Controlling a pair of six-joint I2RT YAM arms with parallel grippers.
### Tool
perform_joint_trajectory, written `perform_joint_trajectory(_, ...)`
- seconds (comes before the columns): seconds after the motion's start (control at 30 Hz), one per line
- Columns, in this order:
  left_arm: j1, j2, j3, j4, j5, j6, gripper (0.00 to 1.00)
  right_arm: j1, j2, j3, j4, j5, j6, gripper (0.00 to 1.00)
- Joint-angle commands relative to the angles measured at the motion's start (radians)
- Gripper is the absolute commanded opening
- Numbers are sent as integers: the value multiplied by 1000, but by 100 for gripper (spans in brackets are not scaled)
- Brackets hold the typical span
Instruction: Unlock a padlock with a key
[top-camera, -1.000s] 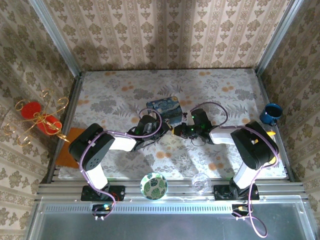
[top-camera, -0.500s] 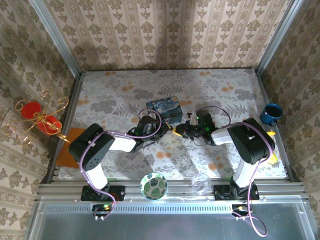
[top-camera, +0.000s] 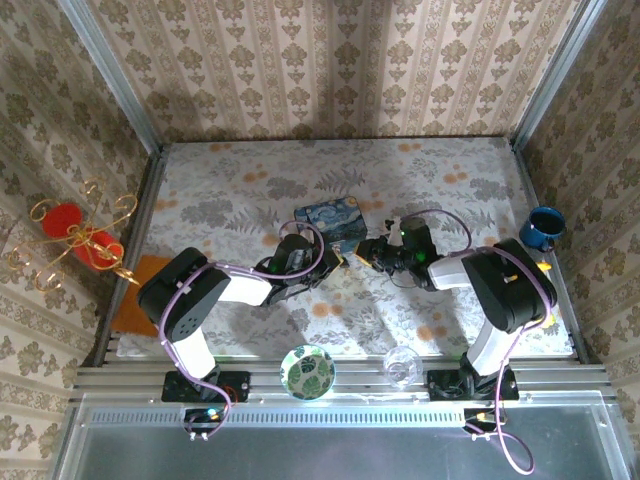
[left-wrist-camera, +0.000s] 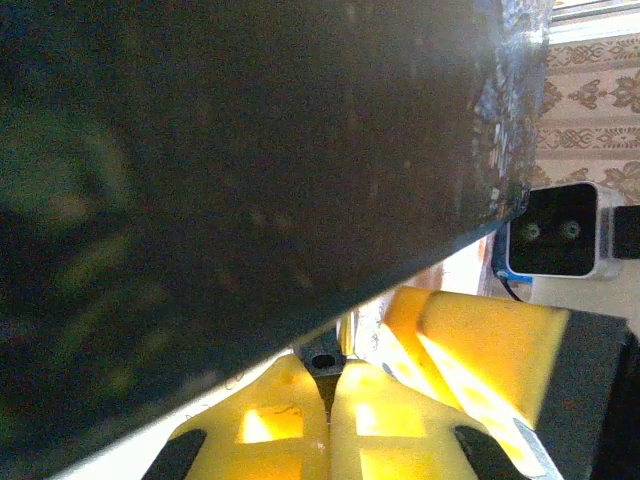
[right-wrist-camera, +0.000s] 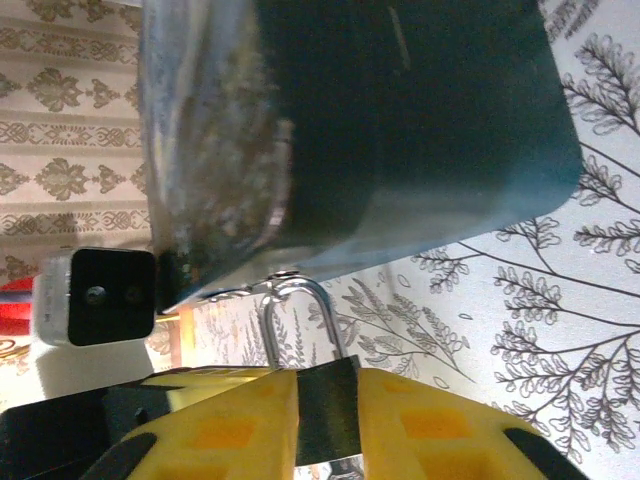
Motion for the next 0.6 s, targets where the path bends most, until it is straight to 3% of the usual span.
perform_joint_trajectory(0.0, -4, -23, -11, -11, 28, 0, 0, -1, -47, -16, -38, 29, -41, 27)
perform_joint_trajectory(0.2, -4, -27, -19, -11, 23, -12, 0, 4, -80, -38, -44, 35, -64, 38)
perform_joint_trajectory(0.33, -3, -35, -34, -19, 13, -24, 10, 8, -105, -40, -93, 54, -90, 38)
perform_joint_trajectory(0.57, -2, -22, -28, -25, 16, -42, 10, 52, -112, 13, -222, 99, -177, 39)
